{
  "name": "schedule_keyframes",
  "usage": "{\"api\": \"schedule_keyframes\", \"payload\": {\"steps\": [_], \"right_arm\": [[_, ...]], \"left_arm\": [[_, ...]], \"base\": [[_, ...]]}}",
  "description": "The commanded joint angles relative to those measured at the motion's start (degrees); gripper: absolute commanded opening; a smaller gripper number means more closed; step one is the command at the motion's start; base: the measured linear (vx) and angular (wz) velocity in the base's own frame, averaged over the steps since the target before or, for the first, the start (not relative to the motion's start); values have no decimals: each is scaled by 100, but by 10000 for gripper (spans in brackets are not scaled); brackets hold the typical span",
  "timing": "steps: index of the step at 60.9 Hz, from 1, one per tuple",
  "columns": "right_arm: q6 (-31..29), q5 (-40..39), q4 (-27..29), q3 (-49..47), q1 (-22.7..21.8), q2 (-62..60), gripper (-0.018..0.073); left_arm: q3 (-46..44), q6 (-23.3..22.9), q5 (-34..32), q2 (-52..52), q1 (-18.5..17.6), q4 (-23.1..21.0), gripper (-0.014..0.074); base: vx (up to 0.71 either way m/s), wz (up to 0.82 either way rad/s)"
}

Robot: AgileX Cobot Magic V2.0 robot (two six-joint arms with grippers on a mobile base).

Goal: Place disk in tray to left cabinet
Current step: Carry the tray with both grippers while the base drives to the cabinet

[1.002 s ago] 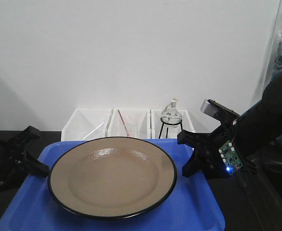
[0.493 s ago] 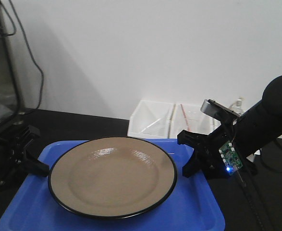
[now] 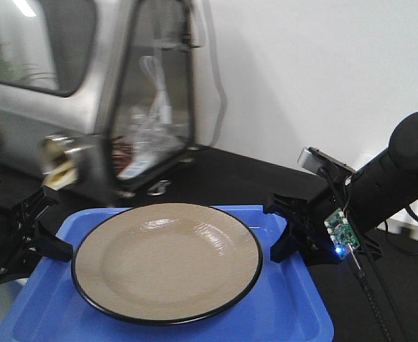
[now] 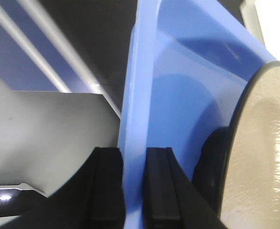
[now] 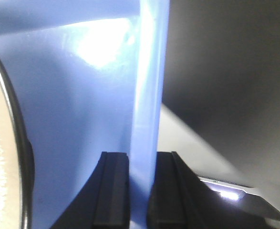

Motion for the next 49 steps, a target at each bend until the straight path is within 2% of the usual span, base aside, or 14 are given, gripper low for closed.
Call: {"api": "schedule_keyframes", "payload": {"steps": [1,49], "right_arm": [[-67,-190,1187,-233,152,-315,-3],[-67,-190,1187,-233,152,-315,-3]], "left_arm": [[-205,-134,109,-257,-201,-1330,0],[-205,-134,109,-257,-201,-1330,0]], "base": [[-7,80],[-2,70]]}}
